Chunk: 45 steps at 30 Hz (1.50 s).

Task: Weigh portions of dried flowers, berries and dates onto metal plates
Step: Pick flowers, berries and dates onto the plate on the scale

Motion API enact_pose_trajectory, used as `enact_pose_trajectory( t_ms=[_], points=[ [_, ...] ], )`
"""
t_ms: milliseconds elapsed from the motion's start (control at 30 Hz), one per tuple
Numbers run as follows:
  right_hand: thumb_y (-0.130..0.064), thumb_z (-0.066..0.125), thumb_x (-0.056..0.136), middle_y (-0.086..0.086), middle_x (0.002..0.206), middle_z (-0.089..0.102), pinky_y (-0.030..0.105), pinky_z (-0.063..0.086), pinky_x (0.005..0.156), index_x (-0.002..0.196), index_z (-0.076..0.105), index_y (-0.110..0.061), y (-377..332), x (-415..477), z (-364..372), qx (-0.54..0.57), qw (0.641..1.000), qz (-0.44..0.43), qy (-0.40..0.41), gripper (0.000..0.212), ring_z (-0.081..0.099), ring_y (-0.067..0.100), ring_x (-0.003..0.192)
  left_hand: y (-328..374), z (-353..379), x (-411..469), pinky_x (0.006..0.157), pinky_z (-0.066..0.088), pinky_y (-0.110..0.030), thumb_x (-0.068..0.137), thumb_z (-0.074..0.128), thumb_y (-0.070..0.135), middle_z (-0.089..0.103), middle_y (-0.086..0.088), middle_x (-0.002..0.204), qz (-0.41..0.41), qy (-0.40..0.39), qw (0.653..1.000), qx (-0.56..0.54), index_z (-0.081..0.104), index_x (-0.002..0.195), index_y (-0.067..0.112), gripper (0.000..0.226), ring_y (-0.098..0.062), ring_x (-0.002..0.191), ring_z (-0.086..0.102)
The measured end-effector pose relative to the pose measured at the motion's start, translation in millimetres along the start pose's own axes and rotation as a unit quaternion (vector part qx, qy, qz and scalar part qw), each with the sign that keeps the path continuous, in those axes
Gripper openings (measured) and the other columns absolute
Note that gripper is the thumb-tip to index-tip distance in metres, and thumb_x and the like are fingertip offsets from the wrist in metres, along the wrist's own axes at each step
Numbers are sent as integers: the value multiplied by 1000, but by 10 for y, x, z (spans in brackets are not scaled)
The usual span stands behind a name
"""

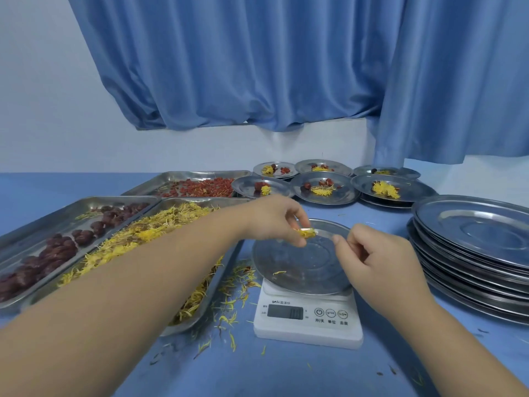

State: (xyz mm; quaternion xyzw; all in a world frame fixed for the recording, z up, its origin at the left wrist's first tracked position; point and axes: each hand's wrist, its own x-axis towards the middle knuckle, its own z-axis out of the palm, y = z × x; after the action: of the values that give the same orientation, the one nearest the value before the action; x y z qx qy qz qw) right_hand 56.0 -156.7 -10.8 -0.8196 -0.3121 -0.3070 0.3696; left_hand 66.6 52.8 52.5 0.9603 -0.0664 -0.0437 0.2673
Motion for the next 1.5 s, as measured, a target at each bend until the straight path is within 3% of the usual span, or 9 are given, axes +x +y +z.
enact_pose_trajectory(
  t_ms=[267, 400, 533, 700, 933, 1133, 1267, 1333, 1500],
  points=[
    [-27, 61, 86, -2, 44, 34, 33, 32, 44, 56, 31, -18, 19, 11, 14, 5, 1000, 2, -4, 43, 36, 18, 44, -69, 39, -18, 84, 47, -19, 73, 83, 40, 67, 18, 100, 11, -40, 999, -4, 65, 102, 43, 34, 9, 86, 62],
    [-28, 60, 86, -1, 44, 34, 29, 27, 43, 56, 31, -18, -14, -14, 31, 8, 1000, -17, -15, 43, 36, 18, 45, -153, -180, -226, 85, 50, -24, 85, 67, 49, 71, 20, 96, -4, 11, 1000, -10, 68, 104, 40, 21, 6, 88, 65],
    [-27, 61, 85, -2, 44, 35, 27, 27, 43, 56, 29, -19, -63, -42, 69, -6, 999, -39, -32, 44, 35, 15, 43, -326, -418, -450, 75, 48, -24, 91, 62, 42, 69, 12, 92, -42, 38, 991, 125, 68, 101, 32, 15, -4, 86, 63],
    [-28, 60, 86, -3, 43, 36, 29, 32, 43, 56, 32, -19, -113, -60, 101, -10, 997, -52, -48, 42, 38, 14, 42, -691, -579, -748, 88, 48, -32, 90, 66, 36, 65, 13, 106, -108, 7, 982, 152, 67, 103, 34, 13, -5, 98, 60],
    [-31, 58, 85, -2, 43, 36, 27, 29, 43, 56, 34, -17, -141, -73, 114, -6, 997, -43, -58, 40, 38, 14, 43, -916, -491, -861, 74, 37, -20, 83, 76, 33, 55, 23, 109, -131, -41, 969, 205, 64, 120, 36, 39, 12, 85, 47],
    [-32, 56, 84, -1, 43, 36, 29, 30, 44, 55, 35, -15, -150, -75, 90, 4, 998, -35, -57, 39, 36, 15, 43, -949, -499, -863, 89, 43, -32, 83, 75, 33, 58, 14, 114, -144, -34, 956, 252, 67, 113, 34, 30, -9, 100, 54],
    [-30, 58, 84, -1, 43, 36, 28, 29, 44, 56, 36, -15, -149, -75, 94, 2, 997, -39, -60, 40, 37, 15, 43, -956, -578, -913, 72, 41, -21, 88, 68, 38, 65, 19, 93, -97, 15, 966, 239, 67, 92, 36, 5, 1, 85, 58],
    [-29, 59, 85, -2, 43, 36, 28, 29, 43, 55, 36, -15, -149, -75, 95, 2, 997, -39, -60, 40, 37, 14, 43, -950, -631, -942, 66, 38, -17, 90, 64, 41, 66, 19, 89, -81, 44, 967, 236, 68, 92, 35, 7, 5, 79, 57],
    [-30, 58, 85, -2, 43, 37, 28, 30, 43, 55, 36, -16, -144, -79, 91, 3, 997, -41, -60, 39, 38, 14, 42, -964, -699, -954, 63, 45, -29, 91, 60, 49, 64, 9, 75, -80, 115, 965, 222, 62, 79, 34, 19, -8, 68, 59]
  ],
)
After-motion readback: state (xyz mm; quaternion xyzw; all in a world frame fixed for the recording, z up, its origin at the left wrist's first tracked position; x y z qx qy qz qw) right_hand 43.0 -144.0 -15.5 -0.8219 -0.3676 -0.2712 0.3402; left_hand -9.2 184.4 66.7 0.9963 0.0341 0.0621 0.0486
